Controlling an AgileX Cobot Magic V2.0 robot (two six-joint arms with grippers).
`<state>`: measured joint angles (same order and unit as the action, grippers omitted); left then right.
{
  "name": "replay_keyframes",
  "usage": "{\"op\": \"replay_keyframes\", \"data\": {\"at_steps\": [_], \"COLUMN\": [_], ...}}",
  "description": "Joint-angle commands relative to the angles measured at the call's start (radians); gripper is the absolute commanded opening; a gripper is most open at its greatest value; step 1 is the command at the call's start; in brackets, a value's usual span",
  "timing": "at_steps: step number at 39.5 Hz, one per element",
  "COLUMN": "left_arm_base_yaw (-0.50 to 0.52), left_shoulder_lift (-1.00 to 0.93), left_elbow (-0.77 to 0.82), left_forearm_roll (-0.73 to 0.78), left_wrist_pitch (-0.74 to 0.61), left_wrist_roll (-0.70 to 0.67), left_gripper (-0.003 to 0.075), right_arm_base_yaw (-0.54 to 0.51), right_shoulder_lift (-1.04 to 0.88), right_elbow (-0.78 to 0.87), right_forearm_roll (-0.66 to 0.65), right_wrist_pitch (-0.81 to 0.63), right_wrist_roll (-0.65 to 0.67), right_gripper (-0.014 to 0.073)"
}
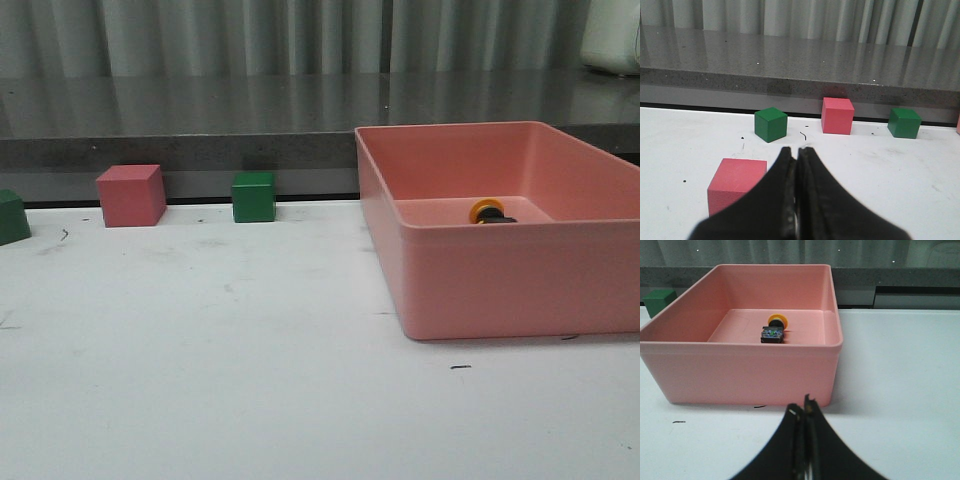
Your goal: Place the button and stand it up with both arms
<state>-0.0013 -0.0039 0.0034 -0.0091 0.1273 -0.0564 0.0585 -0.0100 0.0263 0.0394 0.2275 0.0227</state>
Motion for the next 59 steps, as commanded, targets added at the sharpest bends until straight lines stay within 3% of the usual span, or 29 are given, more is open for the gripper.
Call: {"op": "replay_keyframes", "data": {"at_steps": [1,40,51,59], "left_arm_base_yaw": [-0.008,-0.008,-0.008,-0.008], "left_shoulder_lift": [-0.024,-0.024,-0.024,-0.024], "left_elbow": [0.007,0.007,0.007,0.007], "left_forearm_roll": [-0.008,-0.008,-0.008,-0.021], "left_wrist_pitch": [-0.086,-0.088,-0.096,-0.191], "left_wrist_roll": [-0.002,-0.002,-0.002,-0.002], "left_gripper": [-0.0020,-0.0020,-0.0020,-0.0020], "right_arm_base_yaw": [-0.006,-0.006,-0.006,-0.006], "right_shoulder_lift": [-0.018,-0.018,-0.018,-0.018], "right_elbow": [-0.004,-0.004,-0.004,-0.004], "right_forearm_roll": [-0.004,-0.004,-0.004,-0.003], "right_wrist_pitch": [-0.088,-0.089,-0.167,-0.174], "right_wrist_roll": [-0.006,-0.006,-0.006,-0.005], "right_gripper": [-0.0071,-0.0071,-0.0071,-0.0071]}}
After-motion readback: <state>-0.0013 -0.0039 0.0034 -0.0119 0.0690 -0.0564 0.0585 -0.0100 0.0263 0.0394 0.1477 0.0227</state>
